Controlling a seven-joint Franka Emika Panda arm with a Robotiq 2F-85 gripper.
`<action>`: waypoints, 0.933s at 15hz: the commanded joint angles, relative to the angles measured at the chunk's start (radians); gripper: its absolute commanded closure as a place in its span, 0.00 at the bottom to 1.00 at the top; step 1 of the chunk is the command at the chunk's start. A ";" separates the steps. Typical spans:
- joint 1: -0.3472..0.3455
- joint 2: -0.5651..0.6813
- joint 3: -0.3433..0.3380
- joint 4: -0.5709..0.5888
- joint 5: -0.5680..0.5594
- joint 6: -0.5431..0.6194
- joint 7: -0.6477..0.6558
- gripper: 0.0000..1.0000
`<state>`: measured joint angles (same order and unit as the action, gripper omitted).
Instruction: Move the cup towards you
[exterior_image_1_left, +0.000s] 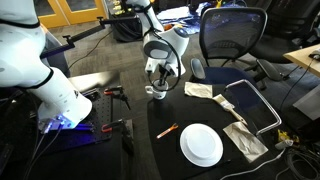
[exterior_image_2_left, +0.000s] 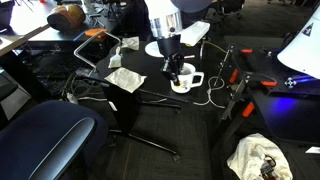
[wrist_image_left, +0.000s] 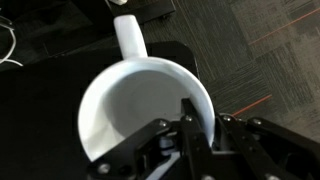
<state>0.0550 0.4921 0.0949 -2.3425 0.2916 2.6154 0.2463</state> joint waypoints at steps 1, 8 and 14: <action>0.060 -0.009 -0.063 -0.034 -0.026 0.009 0.125 0.97; 0.124 -0.011 -0.181 -0.043 -0.095 0.014 0.303 0.97; 0.138 -0.012 -0.217 -0.038 -0.131 0.032 0.339 0.97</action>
<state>0.1686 0.4926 -0.0946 -2.3639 0.1962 2.6219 0.5375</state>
